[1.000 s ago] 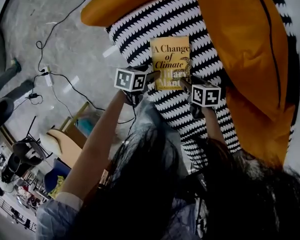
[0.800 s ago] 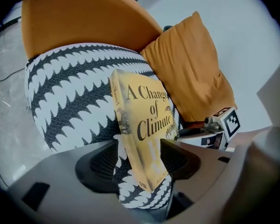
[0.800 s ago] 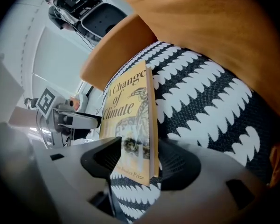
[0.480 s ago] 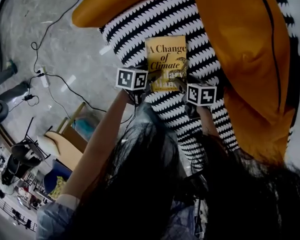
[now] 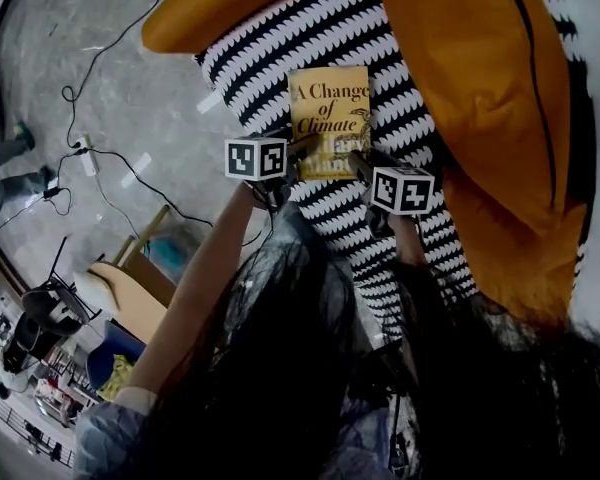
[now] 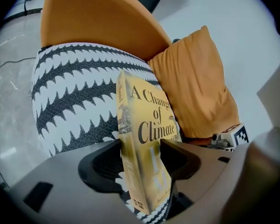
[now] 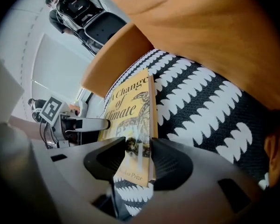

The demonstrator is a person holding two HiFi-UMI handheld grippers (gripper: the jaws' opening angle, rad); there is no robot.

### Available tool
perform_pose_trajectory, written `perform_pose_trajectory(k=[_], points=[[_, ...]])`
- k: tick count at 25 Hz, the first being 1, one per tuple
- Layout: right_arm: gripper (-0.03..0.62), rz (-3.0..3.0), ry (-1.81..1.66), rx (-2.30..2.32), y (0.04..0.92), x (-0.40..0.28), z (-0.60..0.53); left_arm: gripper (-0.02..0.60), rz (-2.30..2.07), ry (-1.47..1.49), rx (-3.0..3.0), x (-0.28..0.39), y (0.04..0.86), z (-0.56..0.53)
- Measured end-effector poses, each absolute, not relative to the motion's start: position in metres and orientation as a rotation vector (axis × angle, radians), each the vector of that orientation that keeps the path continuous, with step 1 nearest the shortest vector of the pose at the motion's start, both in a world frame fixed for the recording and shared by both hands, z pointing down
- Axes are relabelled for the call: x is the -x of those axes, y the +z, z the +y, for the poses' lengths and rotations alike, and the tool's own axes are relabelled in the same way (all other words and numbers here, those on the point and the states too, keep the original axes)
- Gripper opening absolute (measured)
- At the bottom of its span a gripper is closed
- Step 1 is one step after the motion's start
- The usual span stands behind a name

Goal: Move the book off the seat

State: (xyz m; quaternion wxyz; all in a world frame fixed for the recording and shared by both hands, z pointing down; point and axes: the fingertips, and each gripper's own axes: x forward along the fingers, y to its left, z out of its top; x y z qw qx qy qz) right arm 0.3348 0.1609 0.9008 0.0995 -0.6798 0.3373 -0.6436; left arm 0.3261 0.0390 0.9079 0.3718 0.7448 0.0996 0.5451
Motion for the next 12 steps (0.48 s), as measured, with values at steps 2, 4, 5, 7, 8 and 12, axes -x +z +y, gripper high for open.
perform_pose_trajectory(k=[2, 4, 5, 7, 8, 12], points=[[0.181, 0.979, -1.853, 2.004, 0.897, -0.336, 0.165, 0.275, 0.241, 1.364, -1.912, -0.329, 0.904, 0.042], [0.178, 0.962, -1.819, 2.004, 0.890, -0.338, 0.169, 0.275, 0.231, 1.335, -1.925, -0.333, 0.898, 0.047], [0.178, 0.959, -1.810, 2.011, 0.885, -0.339, 0.170, 0.275, 0.231, 1.324, -1.934, -0.334, 0.894, 0.048], [0.178, 0.970, -1.801, 2.037, 0.873, -0.340, 0.172, 0.275, 0.241, 1.311, -1.953, -0.335, 0.883, 0.050], [0.178, 0.982, -1.797, 2.051, 0.867, -0.339, 0.172, 0.275, 0.248, 1.308, -1.961, -0.334, 0.877, 0.050], [0.176, 1.039, -1.774, 2.080, 0.845, -0.333, 0.175, 0.275, 0.263, 1.292, -1.992, -0.328, 0.853, 0.053]])
